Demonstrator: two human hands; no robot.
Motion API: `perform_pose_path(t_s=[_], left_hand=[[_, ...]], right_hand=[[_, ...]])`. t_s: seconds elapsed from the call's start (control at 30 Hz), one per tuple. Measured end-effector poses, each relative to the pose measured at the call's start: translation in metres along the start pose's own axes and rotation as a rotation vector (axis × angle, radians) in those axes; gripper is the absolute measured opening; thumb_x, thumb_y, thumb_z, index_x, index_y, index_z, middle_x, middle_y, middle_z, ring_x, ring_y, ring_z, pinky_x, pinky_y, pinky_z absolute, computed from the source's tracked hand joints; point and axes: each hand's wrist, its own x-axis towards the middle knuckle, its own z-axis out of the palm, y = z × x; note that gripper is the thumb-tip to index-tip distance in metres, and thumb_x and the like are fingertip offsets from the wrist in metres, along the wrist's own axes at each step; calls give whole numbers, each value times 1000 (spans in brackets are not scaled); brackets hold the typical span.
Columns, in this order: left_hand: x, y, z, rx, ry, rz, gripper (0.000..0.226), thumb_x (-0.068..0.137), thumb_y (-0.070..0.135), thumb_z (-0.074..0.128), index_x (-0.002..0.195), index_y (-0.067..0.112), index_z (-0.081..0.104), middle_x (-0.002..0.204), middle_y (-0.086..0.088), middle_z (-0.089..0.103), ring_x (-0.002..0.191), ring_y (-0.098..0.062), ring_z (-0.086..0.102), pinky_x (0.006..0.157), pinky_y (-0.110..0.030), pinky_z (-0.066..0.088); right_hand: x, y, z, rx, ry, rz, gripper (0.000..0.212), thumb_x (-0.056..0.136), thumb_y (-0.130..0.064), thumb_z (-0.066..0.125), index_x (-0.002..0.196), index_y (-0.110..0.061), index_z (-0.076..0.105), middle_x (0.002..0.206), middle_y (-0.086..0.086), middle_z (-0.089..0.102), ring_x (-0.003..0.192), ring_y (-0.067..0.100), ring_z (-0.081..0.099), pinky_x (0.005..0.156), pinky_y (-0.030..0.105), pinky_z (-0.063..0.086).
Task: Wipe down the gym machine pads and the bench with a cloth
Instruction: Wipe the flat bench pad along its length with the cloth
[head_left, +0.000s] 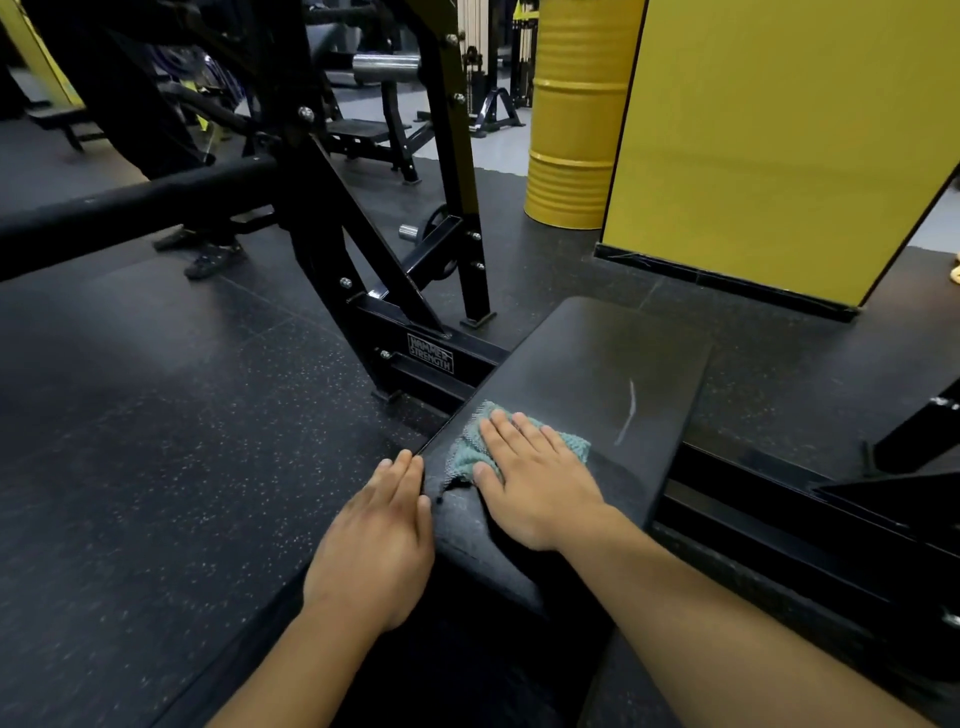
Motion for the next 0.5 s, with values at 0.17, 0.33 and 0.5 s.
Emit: perform_pose_path(t_s=[0.17,0.33,0.5], left_hand=[[-2,5,-4,-8,-13,-15,62,107,48,8,165,27,8,172,12,4,158,-5,3,128,-28,14],[-3,4,-2,-9,-22,-19,69,103,53,0,166,25,8,173,10,6,158,-6,3,128,-30,15],[0,3,-4,12,-38,36,77,96,58,-9,165,29,5,171,16,0,157,-2,-5,126,-24,4]], right_hand=[[-58,47,-9,-25,-6,86,65,107,-56,9,164,-31,-9,171,-12,-16,156,7,-18,126,33,-12],[-84,62,-12,-38,22,175,63,108,-54,12,164,-33,-9,171,-14,-16,155,6,-19,124,31,-14],[-62,52,-17,-5,3,176,64,108,-53,11,164,-29,-9,171,-10,-17,156,9,-19,125,34,-15]])
